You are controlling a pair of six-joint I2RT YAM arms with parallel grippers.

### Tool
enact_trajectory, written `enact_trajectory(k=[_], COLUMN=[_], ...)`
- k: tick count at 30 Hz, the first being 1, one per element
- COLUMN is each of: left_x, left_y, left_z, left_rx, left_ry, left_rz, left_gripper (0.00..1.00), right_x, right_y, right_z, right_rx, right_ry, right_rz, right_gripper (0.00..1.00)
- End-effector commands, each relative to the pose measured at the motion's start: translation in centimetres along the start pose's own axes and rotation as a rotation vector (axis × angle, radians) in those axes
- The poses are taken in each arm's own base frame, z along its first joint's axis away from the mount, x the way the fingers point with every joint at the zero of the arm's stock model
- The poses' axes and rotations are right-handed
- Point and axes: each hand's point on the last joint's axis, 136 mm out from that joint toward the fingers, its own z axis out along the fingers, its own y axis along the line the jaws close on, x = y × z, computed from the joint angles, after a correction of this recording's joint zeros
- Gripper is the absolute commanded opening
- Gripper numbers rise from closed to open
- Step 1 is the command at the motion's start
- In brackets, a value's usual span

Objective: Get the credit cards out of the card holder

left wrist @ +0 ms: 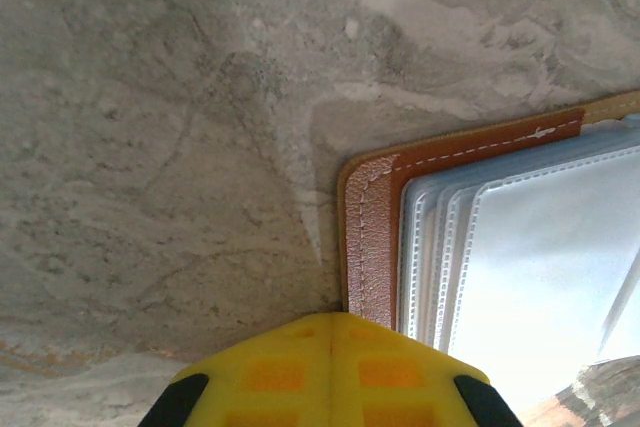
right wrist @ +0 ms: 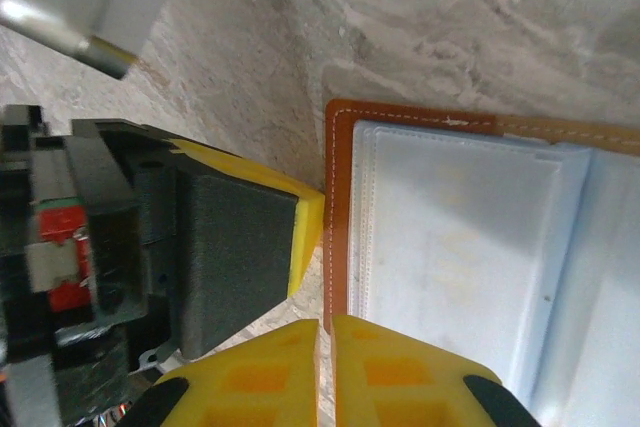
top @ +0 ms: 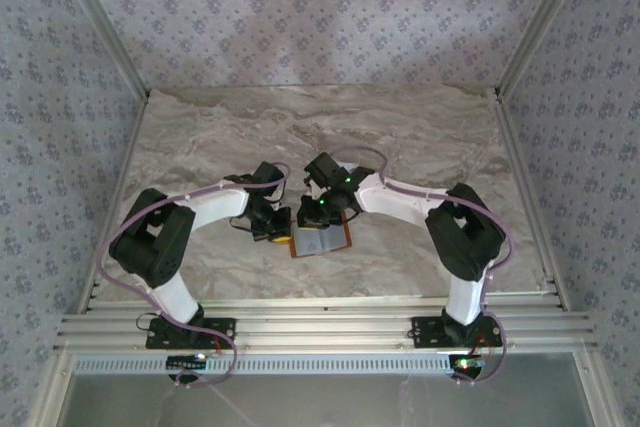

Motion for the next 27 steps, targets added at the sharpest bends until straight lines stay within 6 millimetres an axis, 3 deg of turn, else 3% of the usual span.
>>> enact_trajectory(k=[1, 10, 27], left_x=[0.0, -0.1, -0.2], left_y=[0.5, 0.3, 0.1], left_z=[1.0, 0.8, 0.7], left_rx=[-0.026, -0.025, -0.023], left_ry=[0.020, 0.020, 0.027], left_rz=[0.013, 0.019, 0.024], left_gripper=[0.05, 0.05, 0.05], right_x=[0.3, 1.0, 2.1], right_y=[-0.3, -0.6, -3.1], right_z=[1.2, 3.3, 4.1], right_rx=[0.008, 0.012, 0.105], right_ry=[0.018, 0.066, 0.097], right_rz=[0.027, 0.031, 0.038], right_gripper=[0.13, 0.14, 0.16])
